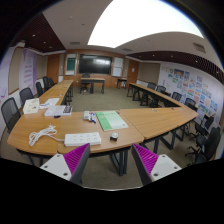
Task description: Unplug charger
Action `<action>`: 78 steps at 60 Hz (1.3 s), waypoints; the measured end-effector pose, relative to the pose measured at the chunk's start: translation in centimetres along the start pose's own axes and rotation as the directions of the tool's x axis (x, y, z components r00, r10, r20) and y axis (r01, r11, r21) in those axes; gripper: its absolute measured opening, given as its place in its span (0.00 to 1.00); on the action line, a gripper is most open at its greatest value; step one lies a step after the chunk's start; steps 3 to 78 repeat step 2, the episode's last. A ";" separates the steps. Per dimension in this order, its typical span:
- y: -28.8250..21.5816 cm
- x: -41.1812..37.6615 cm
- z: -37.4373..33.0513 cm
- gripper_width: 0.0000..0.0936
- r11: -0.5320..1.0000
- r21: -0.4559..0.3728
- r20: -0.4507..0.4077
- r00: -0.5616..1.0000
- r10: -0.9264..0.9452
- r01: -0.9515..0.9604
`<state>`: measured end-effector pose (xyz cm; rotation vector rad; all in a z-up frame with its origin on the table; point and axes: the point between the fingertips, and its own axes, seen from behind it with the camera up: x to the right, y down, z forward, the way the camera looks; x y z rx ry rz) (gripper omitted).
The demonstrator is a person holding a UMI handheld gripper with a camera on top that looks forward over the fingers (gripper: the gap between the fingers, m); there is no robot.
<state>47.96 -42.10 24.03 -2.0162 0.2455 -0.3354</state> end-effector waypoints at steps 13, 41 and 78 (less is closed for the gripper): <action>0.0 -0.2 -0.2 0.91 1.000 -0.001 0.001 1.000 0.004 -0.004; 0.0 -0.2 -0.2 0.91 1.000 -0.001 0.001 1.000 0.004 -0.004; 0.0 -0.2 -0.2 0.91 1.000 -0.001 0.001 1.000 0.004 -0.004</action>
